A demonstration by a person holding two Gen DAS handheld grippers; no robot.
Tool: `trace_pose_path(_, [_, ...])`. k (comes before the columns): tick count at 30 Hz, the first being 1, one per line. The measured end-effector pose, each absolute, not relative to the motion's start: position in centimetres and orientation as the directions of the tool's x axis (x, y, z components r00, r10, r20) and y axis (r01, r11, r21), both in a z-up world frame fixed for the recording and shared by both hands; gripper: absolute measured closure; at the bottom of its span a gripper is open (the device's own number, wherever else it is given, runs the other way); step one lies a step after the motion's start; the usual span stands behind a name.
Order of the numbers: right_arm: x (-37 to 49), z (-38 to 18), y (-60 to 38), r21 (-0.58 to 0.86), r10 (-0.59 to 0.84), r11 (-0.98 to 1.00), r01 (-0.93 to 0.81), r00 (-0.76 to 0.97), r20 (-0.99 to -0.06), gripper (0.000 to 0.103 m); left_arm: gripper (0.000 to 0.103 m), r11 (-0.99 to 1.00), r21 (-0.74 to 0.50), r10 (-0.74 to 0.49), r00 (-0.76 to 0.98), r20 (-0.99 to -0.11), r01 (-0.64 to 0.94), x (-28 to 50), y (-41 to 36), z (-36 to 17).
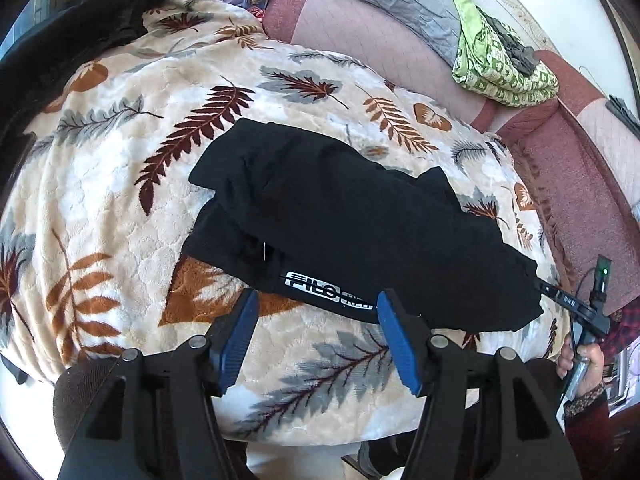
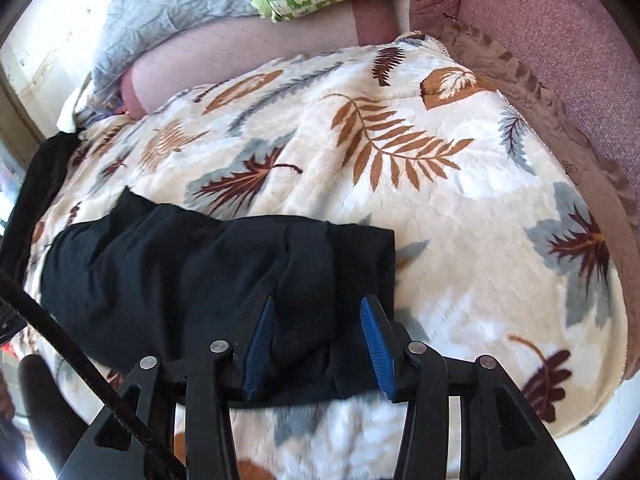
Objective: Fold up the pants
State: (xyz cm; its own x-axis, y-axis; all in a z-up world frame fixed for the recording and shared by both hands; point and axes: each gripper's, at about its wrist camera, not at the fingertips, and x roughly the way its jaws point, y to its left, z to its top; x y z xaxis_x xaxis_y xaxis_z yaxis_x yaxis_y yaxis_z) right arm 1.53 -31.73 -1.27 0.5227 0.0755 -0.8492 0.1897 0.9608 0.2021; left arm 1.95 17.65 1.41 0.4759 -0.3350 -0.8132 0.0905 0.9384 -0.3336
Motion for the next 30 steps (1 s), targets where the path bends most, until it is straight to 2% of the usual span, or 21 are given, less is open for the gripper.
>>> trace_pose_path(1, [2.0,-1.7,-31.5,0.191,0.065,0.962,0.194,0.516,-0.854,0.052,0.042,0.944,-0.317,-0.322,0.481,-0.816,0.093,1.8,17.6,1.5])
trace_pose_path(2, [2.5,-2.2,-31.1,0.183,0.066,0.965,0.185,0.505,-0.861,0.061,0.042,0.947,-0.309,-0.314,0.485,-0.816,0.092,1.7,17.6,1.6])
trace_pose_path(3, [2.7,-2.3,-30.6,0.180,0.074,0.969,0.169,0.497,-0.865,0.076,0.041,0.949,-0.302,-0.306,0.491,-0.816,0.089,1.7,17.8,1.7])
trace_pose_path(4, [2.7,-2.4,-30.2,0.179,0.081,0.971,0.157,0.491,-0.868,0.096,0.040,0.949,-0.303,-0.303,0.496,-0.814,0.083,1.6,17.9,1.7])
trace_pose_path(10, [0.1,0.0,-32.0,0.247,0.090,0.944,0.218,0.549,-0.831,0.097,0.038,0.936,-0.351,-0.304,0.503,-0.809,0.002,2.5,20.3,1.2])
trace_pose_path(14, [-1.1,-0.6,-34.4,0.197,0.014,0.933,0.300,0.517,-0.856,0.097,0.038,0.927,-0.375,-0.311,0.504,-0.806,-0.027,3.0,21.4,0.9])
trace_pose_path(18, [-0.6,-2.1,-34.4,0.141,-0.020,0.940,0.310,0.462,-0.887,0.097,0.034,0.885,-0.454,-0.347,0.508,-0.789,-0.101,4.6,23.6,0.4])
trace_pose_path(19, [-0.4,-2.4,-34.1,0.116,-0.037,0.945,0.307,0.450,-0.892,0.096,0.030,0.866,-0.485,-0.365,0.511,-0.778,-0.120,5.3,24.3,0.2])
trace_pose_path(22, [-0.1,-2.3,-33.3,0.061,-0.079,0.955,0.290,0.448,-0.891,0.093,0.029,0.824,-0.539,-0.387,0.519,-0.762,-0.176,7.4,26.0,-0.4])
trace_pose_path(27, [-1.6,-1.0,-33.7,0.102,-0.076,0.940,0.326,0.489,-0.869,0.083,0.028,0.842,-0.523,-0.414,0.460,-0.785,-0.133,12.1,25.1,-1.7])
trace_pose_path(28, [-2.0,-0.8,-33.9,0.106,-0.079,0.936,0.336,0.493,-0.866,0.082,0.030,0.852,-0.510,-0.416,0.438,-0.797,-0.116,12.7,24.5,-2.1])
trace_pose_path(29, [-2.4,-0.5,-34.1,0.110,-0.082,0.932,0.346,0.497,-0.864,0.082,0.039,0.881,-0.463,-0.389,0.405,-0.827,-0.100,13.3,23.4,-2.4])
trace_pose_path(30, [-2.9,-0.3,-34.2,0.113,-0.088,0.927,0.357,0.500,-0.862,0.082,0.068,0.907,-0.408,-0.339,0.392,-0.855,-0.105,13.4,22.9,-2.5])
